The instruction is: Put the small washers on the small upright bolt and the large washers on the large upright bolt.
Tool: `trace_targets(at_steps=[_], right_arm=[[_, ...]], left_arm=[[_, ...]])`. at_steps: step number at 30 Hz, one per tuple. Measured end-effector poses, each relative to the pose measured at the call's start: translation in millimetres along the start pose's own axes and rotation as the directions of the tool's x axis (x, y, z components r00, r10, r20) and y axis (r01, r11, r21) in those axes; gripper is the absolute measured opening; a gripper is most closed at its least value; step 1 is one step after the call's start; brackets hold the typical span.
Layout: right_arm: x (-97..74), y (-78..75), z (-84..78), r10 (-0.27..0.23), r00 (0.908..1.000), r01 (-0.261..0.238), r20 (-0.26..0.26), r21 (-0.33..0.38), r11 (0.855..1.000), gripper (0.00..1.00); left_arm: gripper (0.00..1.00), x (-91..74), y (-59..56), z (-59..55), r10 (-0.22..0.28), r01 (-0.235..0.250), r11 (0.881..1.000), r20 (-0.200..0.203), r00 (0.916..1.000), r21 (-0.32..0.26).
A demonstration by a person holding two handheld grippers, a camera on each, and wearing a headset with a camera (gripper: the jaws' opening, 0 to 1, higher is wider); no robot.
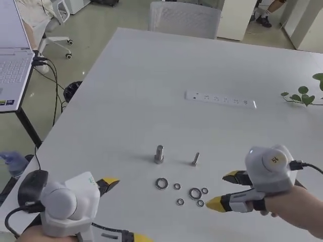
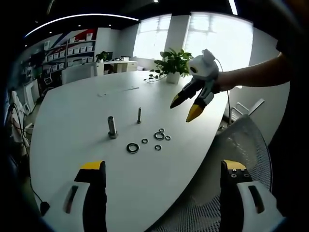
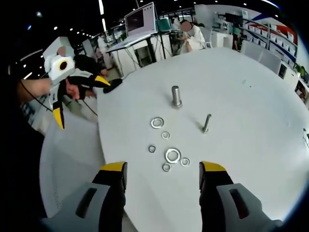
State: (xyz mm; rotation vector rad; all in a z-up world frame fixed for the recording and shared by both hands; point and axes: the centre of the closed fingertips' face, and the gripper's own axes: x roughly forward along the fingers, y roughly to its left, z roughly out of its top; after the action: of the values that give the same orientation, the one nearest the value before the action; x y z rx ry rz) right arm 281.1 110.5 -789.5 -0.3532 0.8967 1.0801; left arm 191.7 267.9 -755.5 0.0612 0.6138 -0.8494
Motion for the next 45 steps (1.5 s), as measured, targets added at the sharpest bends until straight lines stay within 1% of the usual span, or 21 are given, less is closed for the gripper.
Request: trace_targets(at_steps=[3, 6, 10, 14, 17, 20, 26, 27, 29, 32, 33, 38, 41, 45], right_arm=[[3.1, -1.2, -0.8, 0.003, 0.9997, -0.003, -0.026, -0.012, 1.0, 0.6], [6.3, -2.9, 0.2, 0.004, 0.9993, -0.004, -0.036, -0.022, 1.0, 0.6], [12.1, -7.3, 0.7, -0.001, 0.9972, -0.003, -0.075, -0.054, 0.999, 0.56], [19.0, -12.1, 3.3, 0.001, 0.9961, -0.006, -0.088, -0.062, 0.998, 0.55], [23.2, -12.1, 3.9, 0.008, 0.9948, -0.014, -0.101, -0.067, 0.998, 0.54], [28.8, -12.5, 1.0, 0.005, 0.9915, -0.017, -0.13, -0.095, 0.995, 0.54], [36.3, -13.0, -1.7, 0.009, 0.9878, -0.028, -0.155, -0.119, 0.992, 0.52], [37.9, -14.4, -3.5, 0.006, 0.9851, -0.029, -0.172, -0.134, 0.991, 0.52], [40.1, -15.6, -3.7, 0.006, 0.9841, -0.031, -0.177, -0.137, 0.99, 0.51], [43.9, -17.2, -7.2, -0.002, 0.9786, -0.032, -0.206, -0.16, 0.987, 0.5], [45.0, -17.0, -6.9, -0.001, 0.9783, -0.033, -0.207, -0.164, 0.986, 0.5], [53.0, -17.1, -5.7, 0.003, 0.9747, -0.042, -0.224, -0.17, 0.985, 0.48], [59.0, -18.3, -7.6, 0.004, 0.9709, -0.042, -0.239, -0.155, 0.987, 0.46], [66.7, -15.9, -8.5, 0.003, 0.9674, -0.047, -0.253, -0.166, 0.985, 0.44]], left_arm=[[0.98, -0.4, -0.1, -0.5, 0.001, -0.001, 1.0, -0.001, 1.0, 0.0], [0.97, -0.3, -0.6, -2.2, -0.001, 0.001, 1.0, -0.004, 1.0, -0.001], [0.96, -0.7, -1.7, -5.5, -0.008, 0.008, 1.0, -0.008, 0.9999, -0.008], [0.96, -1.6, -3.1, -4.5, -0.01, 0.01, 1.0, -0.008, 0.9999, -0.006], [0.95, -2.1, -2.9, -3.2, -0.012, 0.012, 1.0, -0.007, 0.9999, -0.006], [0.95, -2.0, -3.9, -2.2, -0.017, 0.017, 1.0, -0.003, 0.9999, -0.008], [0.93, -2.2, -7.1, -3.8, -0.029, 0.029, 1.0, -0.006, 0.9996, -0.011], [0.93, -2.2, -7.5, -4.8, -0.029, 0.029, 1.0, -0.009, 0.9995, -0.01], [0.92, -2.4, -8.3, -5.4, -0.032, 0.032, 0.999, -0.009, 0.9994, -0.012], [0.92, -3.0, -9.1, -4.8, -0.036, 0.036, 0.999, -0.002, 0.9993, -0.02], [0.92, -3.1, -8.9, -4.7, -0.035, 0.035, 0.999, -0.001, 0.9994, -0.019], [0.92, -3.7, -7.8, -4.2, -0.034, 0.034, 0.999, -0.002, 0.9994, -0.019], [0.91, -3.4, -7.0, -4.6, -0.036, 0.036, 0.999, -0.01, 0.9993, -0.011], [0.9, -3.3, -5.4, -4.5, -0.039, 0.039, 0.999, -0.009, 0.9992, -0.014]])
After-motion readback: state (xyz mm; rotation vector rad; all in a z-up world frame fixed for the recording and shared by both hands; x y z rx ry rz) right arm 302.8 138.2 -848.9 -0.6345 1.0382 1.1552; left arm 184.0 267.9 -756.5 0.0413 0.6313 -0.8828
